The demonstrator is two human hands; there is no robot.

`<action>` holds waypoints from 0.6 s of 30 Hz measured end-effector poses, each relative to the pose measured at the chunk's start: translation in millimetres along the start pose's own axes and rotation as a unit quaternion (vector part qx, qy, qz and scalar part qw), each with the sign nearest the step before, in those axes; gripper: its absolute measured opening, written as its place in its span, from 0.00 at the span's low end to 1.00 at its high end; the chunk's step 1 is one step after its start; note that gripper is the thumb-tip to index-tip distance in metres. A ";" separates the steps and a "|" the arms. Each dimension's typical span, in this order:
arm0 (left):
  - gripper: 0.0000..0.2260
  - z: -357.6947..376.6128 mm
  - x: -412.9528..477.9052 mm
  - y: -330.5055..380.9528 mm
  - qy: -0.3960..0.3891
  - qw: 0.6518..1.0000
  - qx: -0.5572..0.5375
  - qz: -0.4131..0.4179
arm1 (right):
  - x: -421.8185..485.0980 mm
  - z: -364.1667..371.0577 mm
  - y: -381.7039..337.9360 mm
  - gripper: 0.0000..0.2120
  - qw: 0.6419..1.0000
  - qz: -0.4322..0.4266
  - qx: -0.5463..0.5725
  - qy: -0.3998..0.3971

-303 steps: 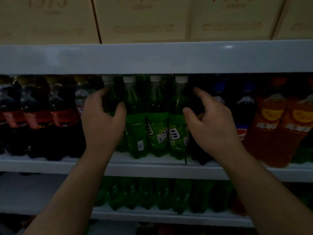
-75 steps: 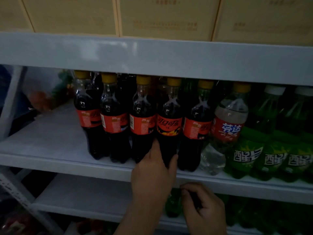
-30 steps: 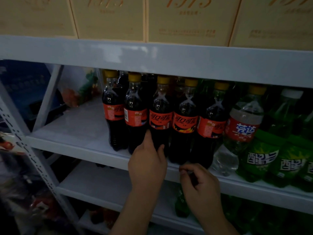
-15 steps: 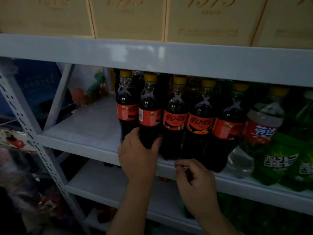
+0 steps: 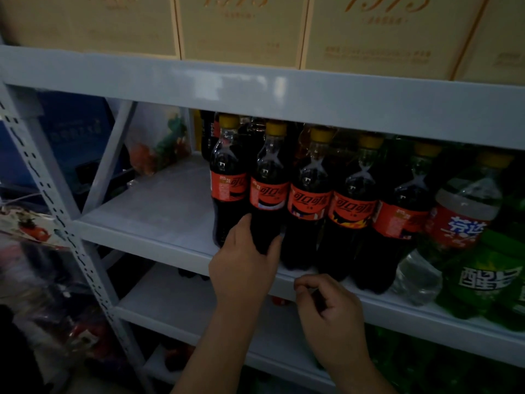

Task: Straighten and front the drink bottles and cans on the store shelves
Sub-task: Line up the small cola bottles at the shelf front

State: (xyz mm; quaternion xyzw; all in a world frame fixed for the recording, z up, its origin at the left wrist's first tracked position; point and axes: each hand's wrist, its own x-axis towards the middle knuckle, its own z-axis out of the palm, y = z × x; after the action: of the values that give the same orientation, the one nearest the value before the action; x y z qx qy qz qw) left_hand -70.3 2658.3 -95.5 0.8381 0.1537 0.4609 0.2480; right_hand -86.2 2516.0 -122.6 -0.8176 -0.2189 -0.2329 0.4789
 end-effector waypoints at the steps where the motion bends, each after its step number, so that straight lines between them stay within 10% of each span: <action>1: 0.28 0.7 0.8 2.1 -0.007 1.000 0.008 -0.011 | -1.2 0.5 0.0 0.09 1.000 -0.004 -0.001 -0.001; 18: 0.19 -6.6 16.4 -15.3 -0.117 0.982 -0.149 -0.007 | -9.4 -7.9 7.6 0.11 1.000 -0.011 -0.017 -0.023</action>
State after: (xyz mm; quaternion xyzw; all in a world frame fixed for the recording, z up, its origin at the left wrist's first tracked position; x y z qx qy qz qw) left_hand -67.7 2680.8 -89.7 0.8388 0.0586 0.3755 0.3898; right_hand -90.6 2504.4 -129.9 -0.8284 -0.2346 -0.2230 0.4571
